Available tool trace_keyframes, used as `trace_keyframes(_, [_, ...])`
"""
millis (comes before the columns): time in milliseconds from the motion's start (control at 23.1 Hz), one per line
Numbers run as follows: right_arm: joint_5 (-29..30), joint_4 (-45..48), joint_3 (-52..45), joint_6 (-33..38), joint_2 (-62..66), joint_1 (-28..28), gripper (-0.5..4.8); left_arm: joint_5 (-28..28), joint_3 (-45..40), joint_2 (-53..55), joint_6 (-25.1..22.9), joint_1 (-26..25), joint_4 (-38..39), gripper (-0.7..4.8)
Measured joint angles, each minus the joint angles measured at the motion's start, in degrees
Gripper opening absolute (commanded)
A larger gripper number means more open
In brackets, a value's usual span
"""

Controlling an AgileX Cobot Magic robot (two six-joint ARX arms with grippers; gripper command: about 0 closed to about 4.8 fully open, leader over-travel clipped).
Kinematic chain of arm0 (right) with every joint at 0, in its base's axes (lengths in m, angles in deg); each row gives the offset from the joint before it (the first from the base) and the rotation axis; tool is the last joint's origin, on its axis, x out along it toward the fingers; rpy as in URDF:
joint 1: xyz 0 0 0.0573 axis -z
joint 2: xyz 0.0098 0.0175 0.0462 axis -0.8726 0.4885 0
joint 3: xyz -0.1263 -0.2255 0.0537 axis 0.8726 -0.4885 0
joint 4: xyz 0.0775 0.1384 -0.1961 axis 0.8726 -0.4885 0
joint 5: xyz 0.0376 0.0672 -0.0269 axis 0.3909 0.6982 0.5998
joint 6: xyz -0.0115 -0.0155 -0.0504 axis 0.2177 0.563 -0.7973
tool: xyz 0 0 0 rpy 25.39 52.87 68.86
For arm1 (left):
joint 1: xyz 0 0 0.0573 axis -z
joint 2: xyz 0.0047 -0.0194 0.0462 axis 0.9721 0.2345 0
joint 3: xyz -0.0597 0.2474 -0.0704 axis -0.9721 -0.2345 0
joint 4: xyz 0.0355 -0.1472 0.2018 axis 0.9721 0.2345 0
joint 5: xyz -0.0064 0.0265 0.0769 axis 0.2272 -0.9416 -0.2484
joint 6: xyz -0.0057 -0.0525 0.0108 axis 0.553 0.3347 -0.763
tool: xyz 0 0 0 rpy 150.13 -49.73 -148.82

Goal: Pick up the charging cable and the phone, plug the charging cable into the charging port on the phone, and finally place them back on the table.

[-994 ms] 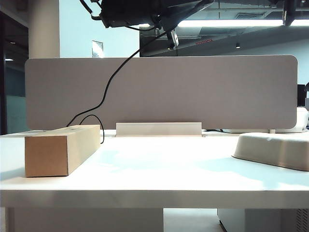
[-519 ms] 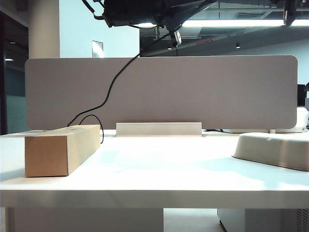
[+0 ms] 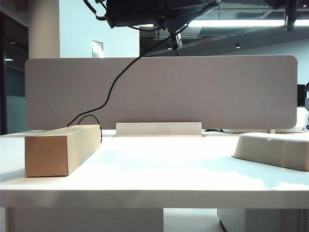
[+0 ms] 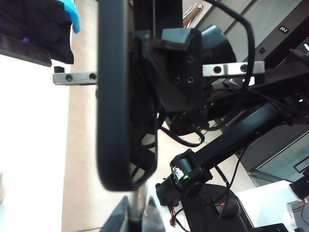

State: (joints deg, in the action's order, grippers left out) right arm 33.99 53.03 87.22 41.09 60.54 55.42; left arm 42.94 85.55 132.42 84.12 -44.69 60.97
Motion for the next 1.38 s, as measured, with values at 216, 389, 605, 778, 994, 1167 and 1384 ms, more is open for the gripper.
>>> trace_keyframes(216, [0.35, -1.03, 0.04, -0.11, -0.13, 0.15, -0.02, -0.17, -0.02, 0.00, 0.87, -0.20, 0.90, 0.01])
trace_keyframes(389, [-0.90, -5.75, -0.09, -2.78, -0.11, -0.15, -0.02, -0.59, 0.04, -0.02, 1.01, -1.53, 5.81, 2.19])
trace_keyframes(605, [-8.31, -16.06, -0.13, -5.97, 0.15, 0.72, -0.02, -0.52, 0.11, -0.04, 0.83, -6.60, 12.24, 1.55])
trace_keyframes(778, [-12.96, -28.76, -0.13, -7.26, 0.15, 0.98, -0.02, -0.68, 0.11, -1.62, -6.01, -10.49, 23.06, -0.06])
trace_keyframes(994, [-18.95, -43.28, -0.15, -12.04, 0.20, 1.01, -0.02, -14.43, 0.15, -7.06, -22.03, -12.41, 36.22, -0.06])
trace_keyframes(1167, [-19.91, -45.05, -0.15, -13.16, 2.36, 1.05, -0.02, -24.00, 0.13, -10.60, -26.73, -12.15, 40.09, -0.06])
trace_keyframes(1384, [-19.85, -48.39, -0.15, -13.20, 8.46, 1.16, -0.02, -35.17, 0.13, -15.76, -27.52, -12.22, 43.78, -0.06])
